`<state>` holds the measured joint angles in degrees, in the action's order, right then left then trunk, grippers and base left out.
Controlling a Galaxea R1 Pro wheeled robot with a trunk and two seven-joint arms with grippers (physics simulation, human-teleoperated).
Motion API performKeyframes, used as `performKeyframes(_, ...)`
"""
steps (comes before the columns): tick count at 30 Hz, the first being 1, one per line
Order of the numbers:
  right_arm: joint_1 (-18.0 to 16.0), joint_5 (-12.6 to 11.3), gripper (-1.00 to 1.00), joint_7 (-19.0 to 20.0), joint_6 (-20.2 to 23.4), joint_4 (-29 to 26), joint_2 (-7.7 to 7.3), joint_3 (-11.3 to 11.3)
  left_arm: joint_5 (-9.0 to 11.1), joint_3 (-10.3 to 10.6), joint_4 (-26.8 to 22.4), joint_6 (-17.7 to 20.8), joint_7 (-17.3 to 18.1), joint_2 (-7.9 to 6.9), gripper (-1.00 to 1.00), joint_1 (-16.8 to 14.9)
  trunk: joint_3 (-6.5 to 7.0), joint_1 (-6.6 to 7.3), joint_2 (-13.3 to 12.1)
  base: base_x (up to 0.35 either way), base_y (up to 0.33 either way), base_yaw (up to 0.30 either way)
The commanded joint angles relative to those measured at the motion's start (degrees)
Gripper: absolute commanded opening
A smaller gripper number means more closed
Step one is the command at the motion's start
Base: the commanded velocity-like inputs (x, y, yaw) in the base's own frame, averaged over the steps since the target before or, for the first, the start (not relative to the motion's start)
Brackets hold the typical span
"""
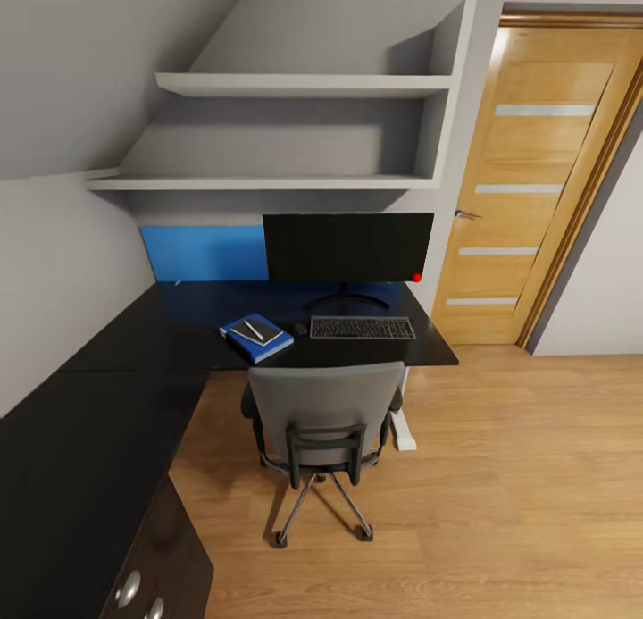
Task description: In the bedroom, organize the workspace by keeping the computer under the desk, ensuring the monitor is on the desk, placing the keyboard on the desk next to the monitor, placing the mouse on the desk next to the keyboard, moving the folder from the swivel chair onto the desk next to the mouse, stacking the notebook on top of the folder with the pen on top of the notebook, and positioning the swivel chair next to the desk.
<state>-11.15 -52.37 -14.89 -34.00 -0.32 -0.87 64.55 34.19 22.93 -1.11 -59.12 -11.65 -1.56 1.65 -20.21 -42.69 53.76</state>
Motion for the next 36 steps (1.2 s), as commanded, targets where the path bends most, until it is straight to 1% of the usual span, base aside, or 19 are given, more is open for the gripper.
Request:
performKeyframes(1,0.0,-0.1,1.0,-0.4,0.0,0.0,-0.01,0.5,0.0,0.5,-0.1,0.0,-0.6,-0.02,1.0,0.0,0.13,0.22,-0.4,0.0,0.0,0.0)
performKeyframes(15,0.0,-0.1,1.0,-0.4,0.0,0.0,-0.01,0.5,0.0,0.5,-0.1,0.0,-0.6,0.31,1.0,0.0,2.65,3.29,-6.0,0.0,0.0,0.0)
performKeyframes(36,0.0,-0.1,1.0,-0.4,0.0,0.0,-0.01,0.5,0.0,0.5,-0.1,0.0,-0.6,0.25,1.0,0.0,2.65,3.29,-6.0,0.0,0.0,0.0)
